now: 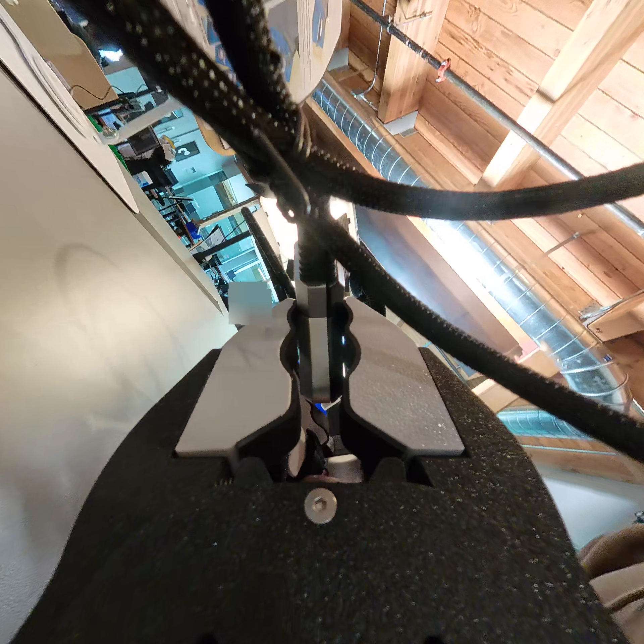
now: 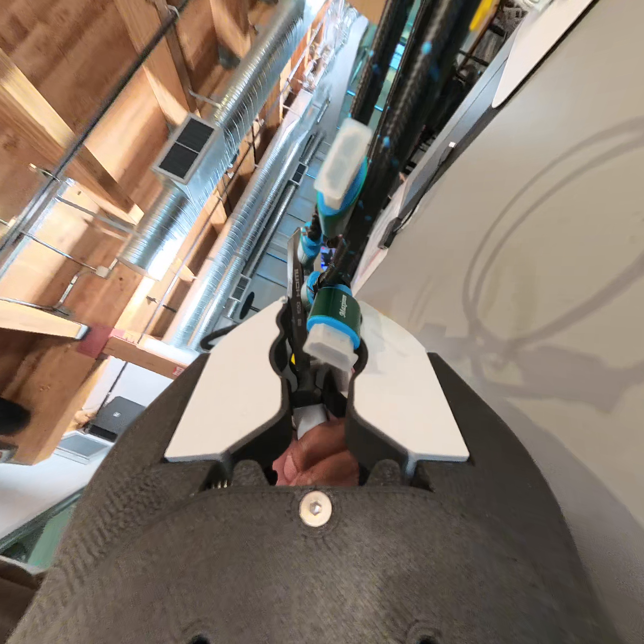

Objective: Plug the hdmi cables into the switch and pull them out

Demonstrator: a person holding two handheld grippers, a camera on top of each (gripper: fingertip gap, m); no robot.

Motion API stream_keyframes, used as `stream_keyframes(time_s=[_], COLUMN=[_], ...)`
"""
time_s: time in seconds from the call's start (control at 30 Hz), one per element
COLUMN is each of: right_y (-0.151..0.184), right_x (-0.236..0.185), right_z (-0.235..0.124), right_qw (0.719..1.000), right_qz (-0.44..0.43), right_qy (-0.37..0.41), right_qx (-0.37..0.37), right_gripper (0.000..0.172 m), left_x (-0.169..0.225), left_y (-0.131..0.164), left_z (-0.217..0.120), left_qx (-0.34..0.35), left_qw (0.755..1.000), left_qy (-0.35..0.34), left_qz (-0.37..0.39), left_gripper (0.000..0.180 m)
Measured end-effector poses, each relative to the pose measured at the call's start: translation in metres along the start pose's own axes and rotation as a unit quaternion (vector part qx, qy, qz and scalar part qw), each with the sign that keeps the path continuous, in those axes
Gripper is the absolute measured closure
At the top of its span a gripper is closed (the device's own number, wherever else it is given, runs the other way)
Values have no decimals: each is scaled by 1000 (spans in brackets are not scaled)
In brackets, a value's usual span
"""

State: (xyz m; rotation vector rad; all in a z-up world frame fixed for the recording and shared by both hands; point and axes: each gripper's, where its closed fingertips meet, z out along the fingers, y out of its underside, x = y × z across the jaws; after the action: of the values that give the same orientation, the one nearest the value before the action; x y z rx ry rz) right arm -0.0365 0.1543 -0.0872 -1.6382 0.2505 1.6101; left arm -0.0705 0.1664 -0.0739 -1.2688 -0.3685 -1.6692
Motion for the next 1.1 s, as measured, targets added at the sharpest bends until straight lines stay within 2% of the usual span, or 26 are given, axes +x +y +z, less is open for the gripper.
stream_keyframes(time_s=[0.23,0.33,0.47,0.57,0.7,1.1], right_y=[-14,-20,-17,-15,-14,-15], right_x=[-3,-5,-4,-9,-9,-6], right_z=[-6,-10,-13,-14,-13,-14], right_qw=[998,996,997,996,994,994], right_qz=[28,32,43,56,68,70], right_qy=[-31,-47,-52,-69,-78,-72], right_qx=[52,69,28,-6,-18,-46], right_gripper=[161,161,162,162,162,161], left_x=[2,4,3,7,7,7], left_y=[17,25,29,30,31,37], left_z=[4,7,6,4,3,3], left_qx=[-64,-96,-134,-162,-168,-176], left_qw=[998,995,990,985,983,983], left_qy=[0,11,23,38,41,27], left_qz=[0,-9,-45,-45,-60,-41], left_gripper=[162,159,158,160,159,159])
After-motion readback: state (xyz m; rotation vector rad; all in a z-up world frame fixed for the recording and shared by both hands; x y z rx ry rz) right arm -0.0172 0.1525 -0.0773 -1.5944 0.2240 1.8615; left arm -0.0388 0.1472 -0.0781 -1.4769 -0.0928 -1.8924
